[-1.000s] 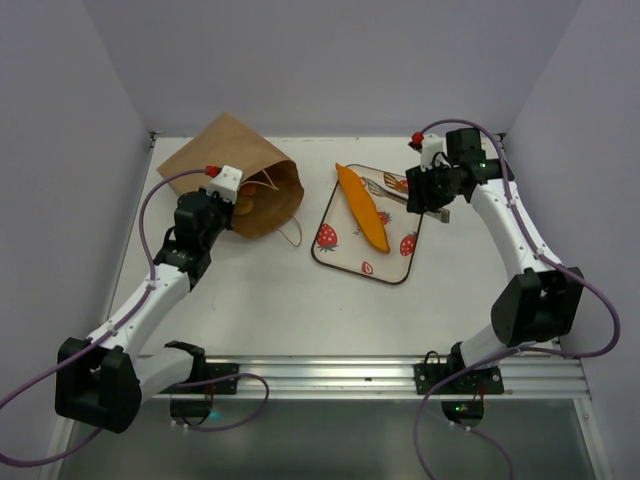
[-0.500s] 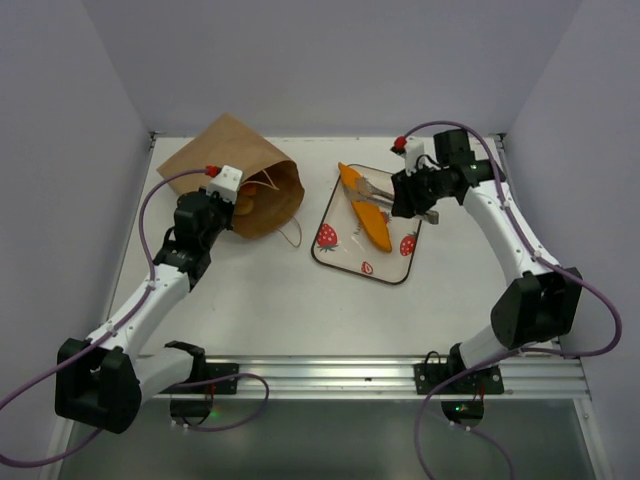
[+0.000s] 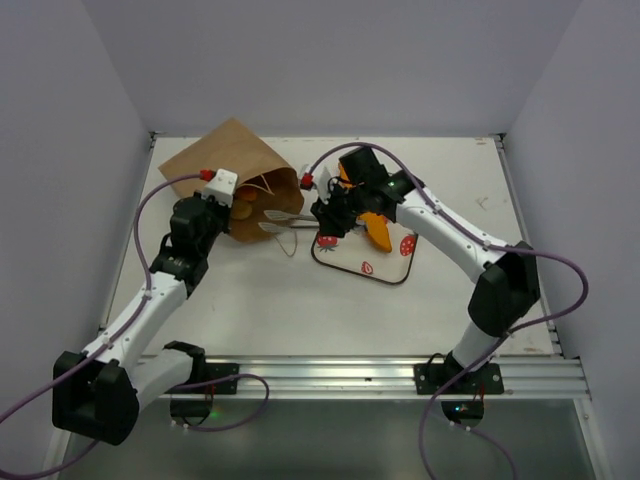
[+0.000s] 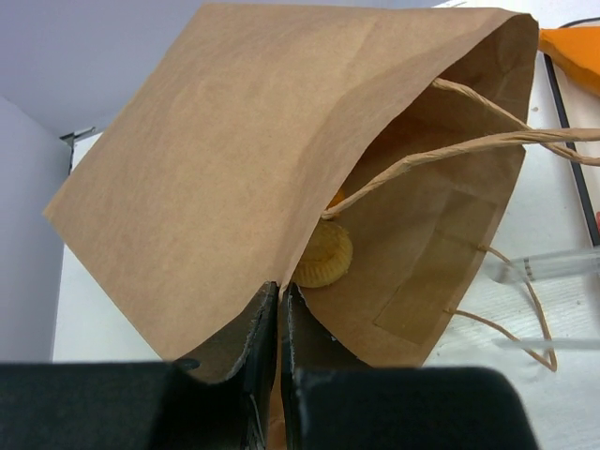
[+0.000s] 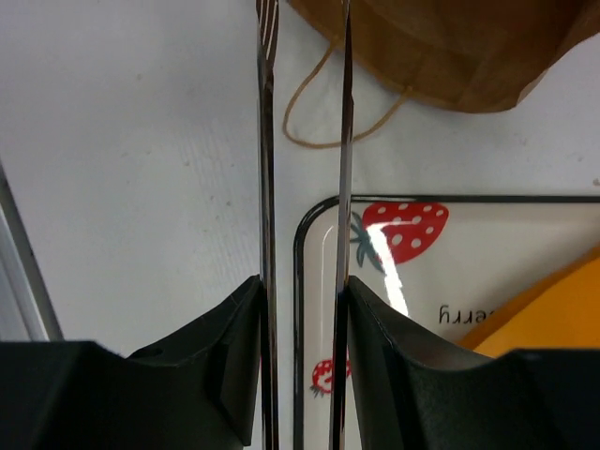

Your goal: Take the fake bread out of the paper bag

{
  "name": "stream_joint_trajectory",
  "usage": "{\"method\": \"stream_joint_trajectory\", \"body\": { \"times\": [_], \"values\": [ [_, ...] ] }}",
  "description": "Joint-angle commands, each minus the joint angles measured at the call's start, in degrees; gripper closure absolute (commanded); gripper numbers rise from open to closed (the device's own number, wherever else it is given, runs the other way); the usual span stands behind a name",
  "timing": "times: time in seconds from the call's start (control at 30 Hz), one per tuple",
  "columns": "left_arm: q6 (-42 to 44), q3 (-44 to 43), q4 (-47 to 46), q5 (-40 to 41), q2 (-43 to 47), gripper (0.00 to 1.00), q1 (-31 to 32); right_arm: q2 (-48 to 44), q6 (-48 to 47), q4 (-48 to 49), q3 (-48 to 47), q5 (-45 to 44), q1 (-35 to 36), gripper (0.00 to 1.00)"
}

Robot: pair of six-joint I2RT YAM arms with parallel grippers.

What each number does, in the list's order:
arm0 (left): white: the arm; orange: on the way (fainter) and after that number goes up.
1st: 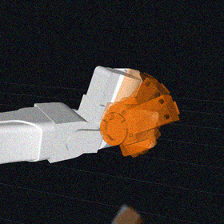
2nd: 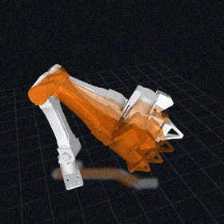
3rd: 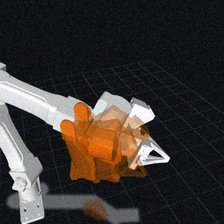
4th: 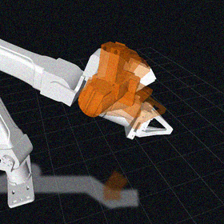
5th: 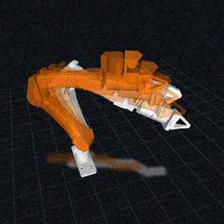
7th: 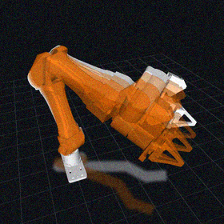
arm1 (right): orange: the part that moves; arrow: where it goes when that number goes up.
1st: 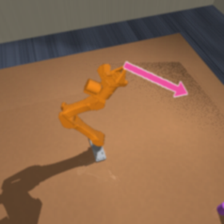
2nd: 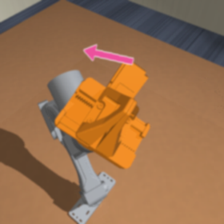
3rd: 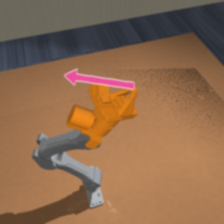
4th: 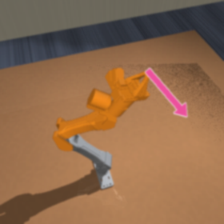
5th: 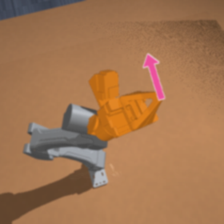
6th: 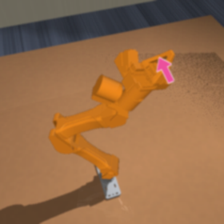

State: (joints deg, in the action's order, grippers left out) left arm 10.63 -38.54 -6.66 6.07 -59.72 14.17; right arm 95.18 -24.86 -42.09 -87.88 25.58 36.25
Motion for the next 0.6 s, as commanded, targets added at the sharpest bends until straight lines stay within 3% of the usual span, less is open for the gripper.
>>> {"method": "stream_joint_trajectory", "body": {
  "times": [0.0, 0.3, 0.57],
  "values": [
    [-0.4, 0.1, -2.4, 2.4, 1.8, 0.92, 0.2, 4.3, 1.9, 9.4, -3.4, -4.6, 2.2, 0.59],
    [-2.3, 0.2, -0.4, 1.5, 2.9, 0.93, 0.2, 9.4, 6.1, 28.8, 0.3, -9.0, 8.6, 0.59],
    [-3.7, 0.4, 0.2, 0.3, 3.9, 0.94, 0.2, 10.3, -7.4, 34.3, 5.0, -19.7, 13.1, 0.59]
  ]
}}
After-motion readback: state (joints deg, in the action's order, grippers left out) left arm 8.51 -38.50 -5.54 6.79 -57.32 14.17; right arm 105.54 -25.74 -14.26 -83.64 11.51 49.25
